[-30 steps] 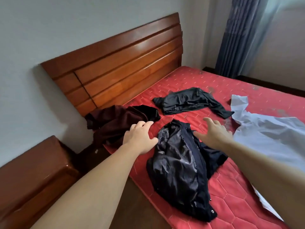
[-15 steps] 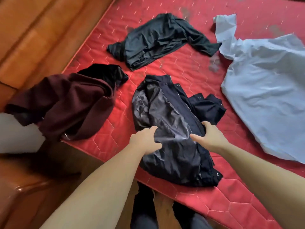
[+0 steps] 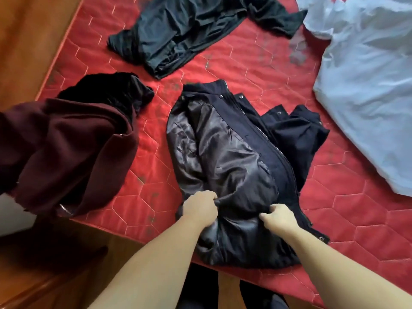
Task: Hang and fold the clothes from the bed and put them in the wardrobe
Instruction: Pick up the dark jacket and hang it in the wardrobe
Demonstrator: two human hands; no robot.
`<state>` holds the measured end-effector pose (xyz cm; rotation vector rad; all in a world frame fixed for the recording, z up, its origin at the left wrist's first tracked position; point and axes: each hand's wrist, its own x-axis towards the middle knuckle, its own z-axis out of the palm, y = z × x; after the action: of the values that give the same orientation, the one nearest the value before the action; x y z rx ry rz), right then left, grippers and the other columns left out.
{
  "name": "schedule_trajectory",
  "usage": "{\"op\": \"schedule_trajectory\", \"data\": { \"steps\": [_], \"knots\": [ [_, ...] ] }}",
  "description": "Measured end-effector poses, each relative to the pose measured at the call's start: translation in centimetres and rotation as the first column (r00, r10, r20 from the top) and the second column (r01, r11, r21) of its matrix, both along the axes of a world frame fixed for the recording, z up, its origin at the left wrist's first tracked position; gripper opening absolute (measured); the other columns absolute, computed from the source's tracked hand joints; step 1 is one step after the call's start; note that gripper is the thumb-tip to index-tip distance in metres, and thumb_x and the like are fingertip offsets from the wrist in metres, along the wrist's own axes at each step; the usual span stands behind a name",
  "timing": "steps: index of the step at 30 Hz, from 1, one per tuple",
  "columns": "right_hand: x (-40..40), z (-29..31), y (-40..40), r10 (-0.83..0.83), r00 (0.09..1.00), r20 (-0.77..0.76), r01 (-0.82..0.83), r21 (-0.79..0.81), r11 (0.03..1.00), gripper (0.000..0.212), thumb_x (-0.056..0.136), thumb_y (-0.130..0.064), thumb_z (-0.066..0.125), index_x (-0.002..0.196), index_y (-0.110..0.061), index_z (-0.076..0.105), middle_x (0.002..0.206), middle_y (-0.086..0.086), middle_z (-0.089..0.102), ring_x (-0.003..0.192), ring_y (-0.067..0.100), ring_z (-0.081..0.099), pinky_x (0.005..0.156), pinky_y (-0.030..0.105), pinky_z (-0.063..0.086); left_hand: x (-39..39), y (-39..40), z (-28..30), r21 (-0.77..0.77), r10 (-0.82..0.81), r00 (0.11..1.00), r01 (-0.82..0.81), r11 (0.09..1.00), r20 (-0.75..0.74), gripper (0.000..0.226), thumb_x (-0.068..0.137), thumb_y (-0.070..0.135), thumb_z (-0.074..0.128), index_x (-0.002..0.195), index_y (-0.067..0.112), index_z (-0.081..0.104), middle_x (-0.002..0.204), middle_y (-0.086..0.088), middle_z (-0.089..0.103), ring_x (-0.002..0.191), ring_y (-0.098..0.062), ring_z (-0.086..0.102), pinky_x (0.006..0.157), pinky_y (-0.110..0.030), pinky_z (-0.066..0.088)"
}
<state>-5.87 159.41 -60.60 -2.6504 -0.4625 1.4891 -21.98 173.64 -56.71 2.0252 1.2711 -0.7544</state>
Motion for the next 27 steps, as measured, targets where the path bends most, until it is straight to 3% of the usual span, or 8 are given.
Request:
{"op": "schedule_trajectory", "data": {
  "steps": [2,6,9,12,18,21,24,27],
  "knots": [
    [-0.3,0.4,-0.2,-0.016,0.998,0.066,0.011,0.080,0.997,0.022,0.083,-0.017,0.062,0.063,-0.011,0.057,0.064,0.004,0.061,0.078,0.026,0.062,0.062,0.028,0.034,0.5,1.0,0.8,-0.082,0.116,0.986,-0.107,0.991,0.117,0.022,0.091,0.020,0.051,0.105,0.024,0.068,0.110,-0.004,0.067,0.106,-0.029,0.059,0.084,-0.031,0.043],
    [1.9,3.3,-0.5,-0.076,0.994,0.084,0.056,0.223,0.973,0.027,0.089,-0.015,0.056,0.064,-0.013,0.046,0.061,0.002,0.049,0.067,0.022,0.047,0.059,0.034,0.031,3.2,2.8,4.7,-0.222,0.337,0.879,-0.273,0.936,0.338,0.021,0.095,0.021,0.055,0.080,0.009,0.064,0.066,0.003,0.055,0.072,-0.019,0.050,0.059,-0.026,0.033],
    [4.2,7.5,0.8,-0.283,0.959,0.032,0.246,0.407,0.880,0.029,0.093,-0.012,0.045,0.066,-0.017,0.035,0.063,0.000,0.037,0.065,0.019,0.037,0.058,0.036,0.028,6.1,4.0,9.2,-0.299,0.490,0.742,-0.390,0.871,0.458,0.025,0.097,0.025,0.055,0.081,0.007,0.065,0.066,0.000,0.053,0.064,-0.013,0.045,0.061,-0.029,0.037],
    [6.9,13.3,3.3,-0.467,0.883,-0.039,0.401,0.580,0.710,0.031,0.094,-0.014,0.041,0.064,-0.019,0.040,0.064,-0.003,0.039,0.062,0.012,0.036,0.054,0.029,0.030,8.9,5.7,15.0,-0.363,0.578,0.605,-0.451,0.815,0.547,0.018,0.098,0.028,0.053,0.094,0.018,0.068,0.085,0.006,0.066,0.080,-0.008,0.058,0.076,-0.029,0.046],
    [11.3,29.2,9.3,-0.549,0.792,-0.268,0.547,0.710,0.443,0.025,0.093,-0.017,0.044,0.070,-0.016,0.055,0.069,0.006,0.050,0.067,0.019,0.047,0.063,0.031,0.038,12.6,8.9,28.4,-0.378,0.541,0.284,-0.469,0.799,0.792,0.022,0.099,0.029,0.053,0.085,0.026,0.070,0.081,0.013,0.072,0.084,-0.010,0.066,0.077,-0.026,0.051],
    [12.8,38.4,11.3,-0.440,0.807,-0.394,0.558,0.751,0.352,0.018,0.092,-0.014,0.047,0.083,-0.016,0.063,0.082,0.010,0.061,0.075,0.023,0.058,0.069,0.034,0.047,12.7,10.4,34.4,-0.158,0.349,0.287,-0.525,0.836,0.892,0.023,0.099,0.031,0.053,0.084,0.023,0.068,0.078,0.012,0.066,0.077,-0.008,0.059,0.076,-0.029,0.049],
    [13.4,46.5,12.9,-0.384,0.794,-0.470,0.575,0.785,0.228,0.017,0.093,-0.016,0.053,0.081,-0.010,0.064,0.071,0.005,0.068,0.062,0.017,0.066,0.060,0.028,0.055,11.6,10.0,38.0,-0.004,0.211,0.360,-0.498,0.867,0.909,0.014,0.094,0.036,0.060,0.095,0.024,0.068,0.080,0.001,0.063,0.074,-0.016,0.058,0.078,-0.039,0.051],
    [12.9,52.4,14.2,-0.369,0.775,-0.513,0.597,0.786,0.161,0.015,0.093,-0.014,0.055,0.079,-0.013,0.060,0.073,0.007,0.063,0.068,0.020,0.065,0.070,0.036,0.057,11.0,7.1,40.5,0.124,0.021,0.417,-0.319,0.940,0.909,0.048,0.079,0.055,0.067,0.121,0.036,0.056,0.104,-0.003,0.058,0.094,-0.014,0.060,0.093,-0.034,0.050]
  ]
}}
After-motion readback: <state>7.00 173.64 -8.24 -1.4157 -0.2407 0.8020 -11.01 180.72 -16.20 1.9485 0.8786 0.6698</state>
